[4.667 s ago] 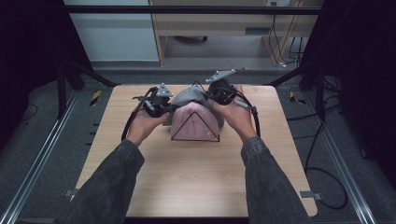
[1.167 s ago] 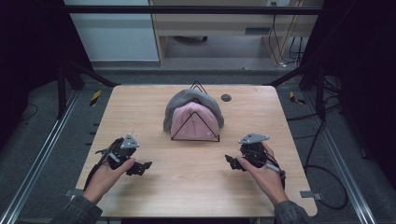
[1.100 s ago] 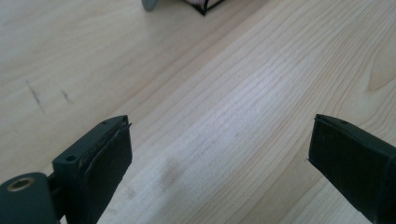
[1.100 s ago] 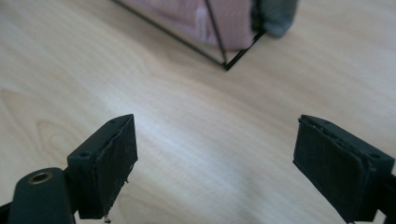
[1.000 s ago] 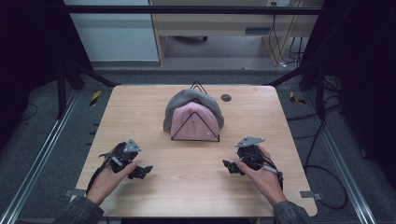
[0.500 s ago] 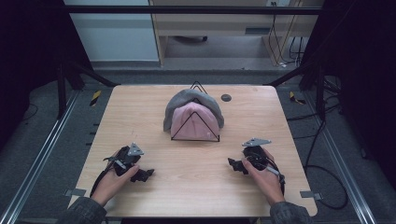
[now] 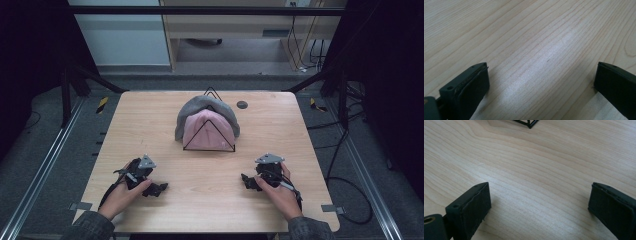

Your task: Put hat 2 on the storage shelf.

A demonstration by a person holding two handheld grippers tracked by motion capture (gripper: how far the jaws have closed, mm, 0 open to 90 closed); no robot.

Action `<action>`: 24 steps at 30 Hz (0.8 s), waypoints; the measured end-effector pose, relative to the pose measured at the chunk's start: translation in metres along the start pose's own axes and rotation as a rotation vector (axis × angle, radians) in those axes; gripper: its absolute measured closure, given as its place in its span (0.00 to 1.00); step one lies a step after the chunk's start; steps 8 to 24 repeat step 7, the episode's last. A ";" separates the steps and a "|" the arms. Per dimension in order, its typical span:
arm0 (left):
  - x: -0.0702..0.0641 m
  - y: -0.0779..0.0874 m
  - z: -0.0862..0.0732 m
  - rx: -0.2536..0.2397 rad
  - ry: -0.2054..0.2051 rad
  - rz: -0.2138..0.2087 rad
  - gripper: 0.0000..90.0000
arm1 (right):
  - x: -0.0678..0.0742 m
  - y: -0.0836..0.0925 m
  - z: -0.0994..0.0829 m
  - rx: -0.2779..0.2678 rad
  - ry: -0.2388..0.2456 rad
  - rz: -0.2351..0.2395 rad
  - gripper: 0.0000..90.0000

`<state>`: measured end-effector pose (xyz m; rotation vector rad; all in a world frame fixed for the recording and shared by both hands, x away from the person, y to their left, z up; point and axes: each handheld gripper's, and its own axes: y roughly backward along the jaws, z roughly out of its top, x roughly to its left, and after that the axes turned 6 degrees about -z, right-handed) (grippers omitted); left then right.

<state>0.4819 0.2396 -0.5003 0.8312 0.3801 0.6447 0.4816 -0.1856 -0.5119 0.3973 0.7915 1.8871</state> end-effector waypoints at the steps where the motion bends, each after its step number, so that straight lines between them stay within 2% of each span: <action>1: 0.000 0.000 0.000 -0.001 -0.001 -0.001 0.00 | 0.001 0.000 0.000 0.000 0.000 -0.001 0.05; 5: 0.001 0.001 -0.001 0.003 -0.012 -0.008 0.00 | 0.002 0.001 -0.001 0.000 0.005 0.005 0.05; 24: 0.001 0.001 -0.002 0.000 -0.013 -0.011 0.00 | 0.002 0.001 -0.001 0.000 0.009 0.005 0.05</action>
